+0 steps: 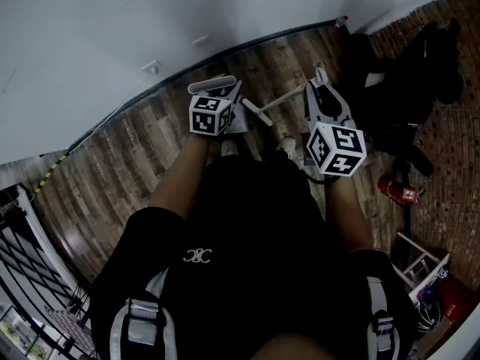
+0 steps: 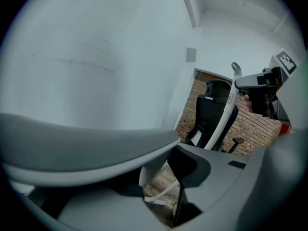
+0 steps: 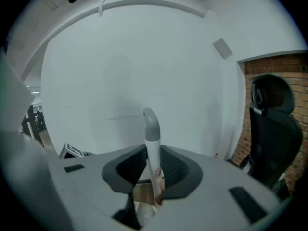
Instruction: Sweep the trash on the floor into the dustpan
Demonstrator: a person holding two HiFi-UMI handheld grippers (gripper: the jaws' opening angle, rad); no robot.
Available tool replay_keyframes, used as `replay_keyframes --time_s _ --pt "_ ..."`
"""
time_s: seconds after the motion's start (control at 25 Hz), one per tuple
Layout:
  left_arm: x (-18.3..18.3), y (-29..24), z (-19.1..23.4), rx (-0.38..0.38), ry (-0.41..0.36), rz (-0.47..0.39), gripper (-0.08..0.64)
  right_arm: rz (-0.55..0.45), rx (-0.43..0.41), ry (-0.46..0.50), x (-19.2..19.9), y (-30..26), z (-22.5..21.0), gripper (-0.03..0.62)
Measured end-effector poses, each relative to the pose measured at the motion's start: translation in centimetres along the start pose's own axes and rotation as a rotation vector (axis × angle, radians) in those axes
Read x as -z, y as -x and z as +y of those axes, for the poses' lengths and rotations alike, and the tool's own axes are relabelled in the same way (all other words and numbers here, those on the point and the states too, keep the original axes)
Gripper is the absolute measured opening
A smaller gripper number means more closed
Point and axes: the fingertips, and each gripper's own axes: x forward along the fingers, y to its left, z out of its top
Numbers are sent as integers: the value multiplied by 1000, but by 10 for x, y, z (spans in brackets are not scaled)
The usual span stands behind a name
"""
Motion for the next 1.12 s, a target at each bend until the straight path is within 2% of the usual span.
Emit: replay_keyframes --time_s 0.2,0.4,0.64,0.92,1.12 --pt "-39 18 -15 -27 -89 -5 133 -42 41 -2 -11 0 -8 98" --pt "-87 47 -35 -56 -171 -61 117 -77 72 -18 -19 6 -19 98" --pt "-136 64 -62 -19 -254 -146 107 -112 68 -28 -30 3 -17 98" --pt "-162 80 -92 1 -392 -196 101 -153 81 -11 -43 10 -13 98" --pt "-180 88 -100 1 -424 -229 100 -175 79 -4 -53 14 -12 98"
